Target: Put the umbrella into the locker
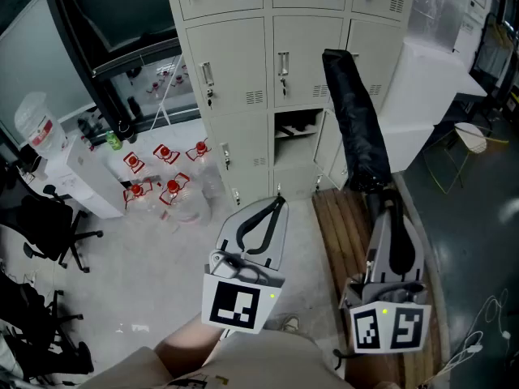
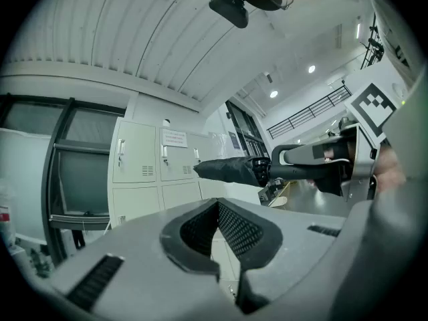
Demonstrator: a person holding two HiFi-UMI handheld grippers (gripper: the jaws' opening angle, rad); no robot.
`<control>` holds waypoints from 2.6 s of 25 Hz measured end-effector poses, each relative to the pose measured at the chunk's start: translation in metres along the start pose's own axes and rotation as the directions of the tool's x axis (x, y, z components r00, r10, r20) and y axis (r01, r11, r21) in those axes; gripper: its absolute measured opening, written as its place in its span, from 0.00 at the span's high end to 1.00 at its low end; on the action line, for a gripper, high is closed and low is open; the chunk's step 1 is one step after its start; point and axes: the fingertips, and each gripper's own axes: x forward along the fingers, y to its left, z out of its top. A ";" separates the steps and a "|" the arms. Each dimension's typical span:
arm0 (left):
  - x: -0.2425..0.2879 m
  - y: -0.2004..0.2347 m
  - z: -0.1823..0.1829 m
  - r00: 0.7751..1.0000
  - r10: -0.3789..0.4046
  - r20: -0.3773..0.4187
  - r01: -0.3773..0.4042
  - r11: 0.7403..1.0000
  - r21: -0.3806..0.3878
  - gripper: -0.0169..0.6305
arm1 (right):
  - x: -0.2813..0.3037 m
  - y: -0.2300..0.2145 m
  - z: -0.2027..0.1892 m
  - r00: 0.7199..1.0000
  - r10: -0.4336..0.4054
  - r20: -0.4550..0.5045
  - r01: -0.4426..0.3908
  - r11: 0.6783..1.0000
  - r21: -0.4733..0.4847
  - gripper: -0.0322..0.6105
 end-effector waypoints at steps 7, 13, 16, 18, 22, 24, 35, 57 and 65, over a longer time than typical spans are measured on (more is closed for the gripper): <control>-0.002 -0.005 0.001 1.000 0.002 -0.004 -0.002 1.000 0.003 0.96 | -0.007 -0.008 -0.002 1.000 -0.008 -0.005 0.008 0.999 0.031 0.94; -0.001 -0.013 0.003 1.000 0.003 -0.009 -0.003 1.000 -0.002 0.96 | -0.014 -0.013 -0.002 1.000 -0.005 -0.016 0.005 1.000 0.024 0.94; 0.000 -0.026 0.002 1.000 -0.007 -0.023 0.007 1.000 0.007 0.96 | -0.021 -0.021 -0.002 1.000 -0.004 -0.023 0.004 1.000 0.026 0.94; 0.003 -0.031 0.003 1.000 -0.005 -0.020 0.006 1.000 0.012 0.96 | -0.021 -0.027 -0.003 1.000 0.001 -0.023 0.000 0.999 0.032 0.94; 0.008 -0.040 0.004 1.000 -0.001 -0.026 0.001 1.000 0.017 0.96 | -0.021 -0.038 -0.007 0.999 0.007 -0.034 -0.006 0.999 0.037 0.94; 0.011 -0.046 0.004 1.000 0.003 -0.029 -0.002 1.000 0.019 0.96 | -0.021 -0.045 -0.009 0.999 0.011 -0.035 -0.009 0.999 0.038 0.94; 0.028 -0.078 -0.008 0.998 0.052 -0.042 -0.052 0.999 0.006 0.96 | -0.022 -0.081 -0.031 0.996 0.057 -0.066 -0.055 0.998 0.036 0.94; 0.074 -0.032 -0.104 0.986 0.165 0.018 -0.163 0.983 -0.080 0.96 | 0.049 -0.090 -0.155 0.985 0.080 -0.153 -0.079 0.997 0.012 0.94; 0.110 -0.013 -0.159 0.988 0.132 -0.083 -0.131 0.991 0.018 0.96 | 0.085 -0.083 -0.202 0.972 0.093 -0.214 -0.091 0.996 0.018 0.94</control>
